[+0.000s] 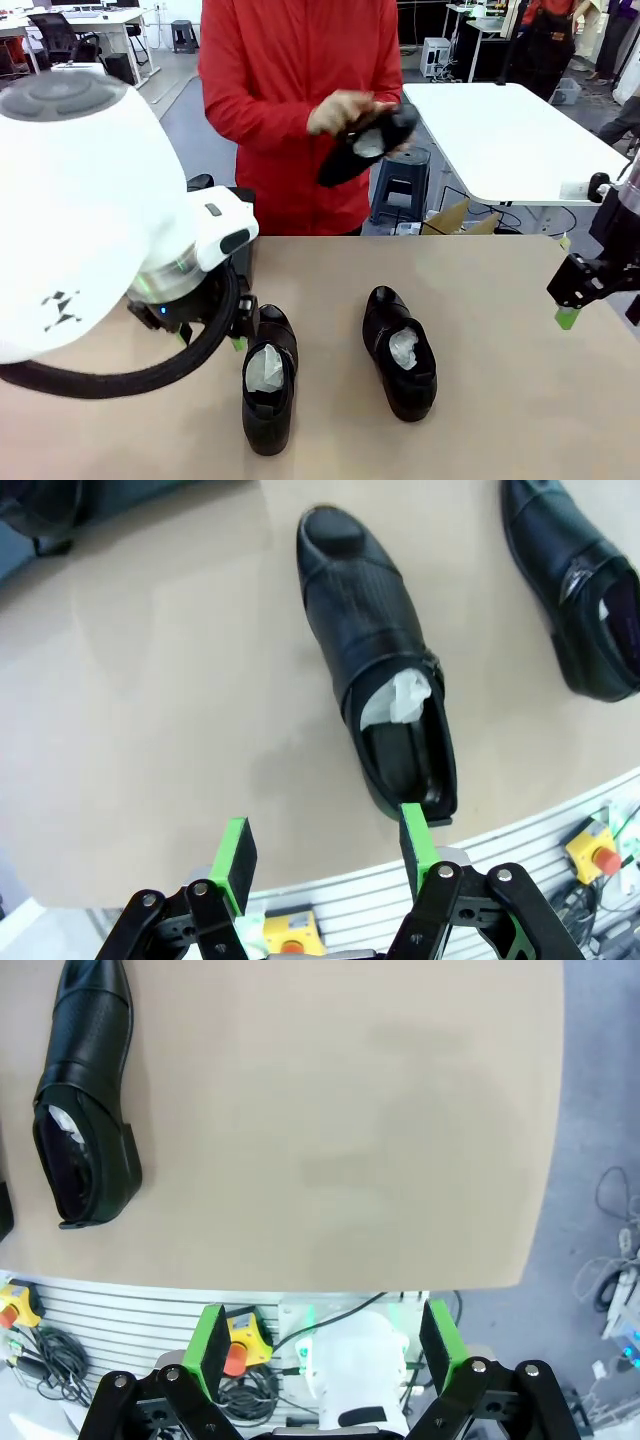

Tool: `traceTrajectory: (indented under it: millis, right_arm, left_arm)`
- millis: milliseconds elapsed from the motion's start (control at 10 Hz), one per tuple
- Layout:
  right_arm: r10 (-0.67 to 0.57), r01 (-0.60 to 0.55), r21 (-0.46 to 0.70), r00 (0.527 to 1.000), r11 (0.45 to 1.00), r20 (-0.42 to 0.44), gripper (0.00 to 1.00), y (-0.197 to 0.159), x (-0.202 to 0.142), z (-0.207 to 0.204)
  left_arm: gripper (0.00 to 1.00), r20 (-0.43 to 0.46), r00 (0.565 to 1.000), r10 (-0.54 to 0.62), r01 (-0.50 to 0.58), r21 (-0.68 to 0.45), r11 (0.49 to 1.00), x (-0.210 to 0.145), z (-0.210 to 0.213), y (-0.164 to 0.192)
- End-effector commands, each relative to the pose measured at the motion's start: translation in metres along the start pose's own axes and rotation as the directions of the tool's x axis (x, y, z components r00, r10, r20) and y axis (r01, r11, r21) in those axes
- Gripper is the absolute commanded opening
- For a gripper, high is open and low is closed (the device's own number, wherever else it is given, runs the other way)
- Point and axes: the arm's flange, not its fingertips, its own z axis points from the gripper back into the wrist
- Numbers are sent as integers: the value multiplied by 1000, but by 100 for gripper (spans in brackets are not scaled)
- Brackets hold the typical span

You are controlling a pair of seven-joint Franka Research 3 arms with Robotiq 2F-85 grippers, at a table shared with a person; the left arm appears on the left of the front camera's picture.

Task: Organize the shoes by placing them on the stand.
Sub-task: Place the Shoe from the middle of the table onto the Shoes Stand.

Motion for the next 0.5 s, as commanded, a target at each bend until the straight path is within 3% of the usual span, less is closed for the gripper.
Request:
traceTrajectory:
  millis: [0, 400]
  right_arm:
    - [-23, 23, 2, 1000, 1000, 6, 100, 1, 1, 3]
    - [-23, 23, 2, 1000, 1000, 6, 100, 1, 1, 3]
  left_arm:
    - [74, -33, 999, 19, -21, -64, 998, -10, -26, 0]
    - [74, -69, 995, 78, -83, -77, 994, -17, -58, -5]
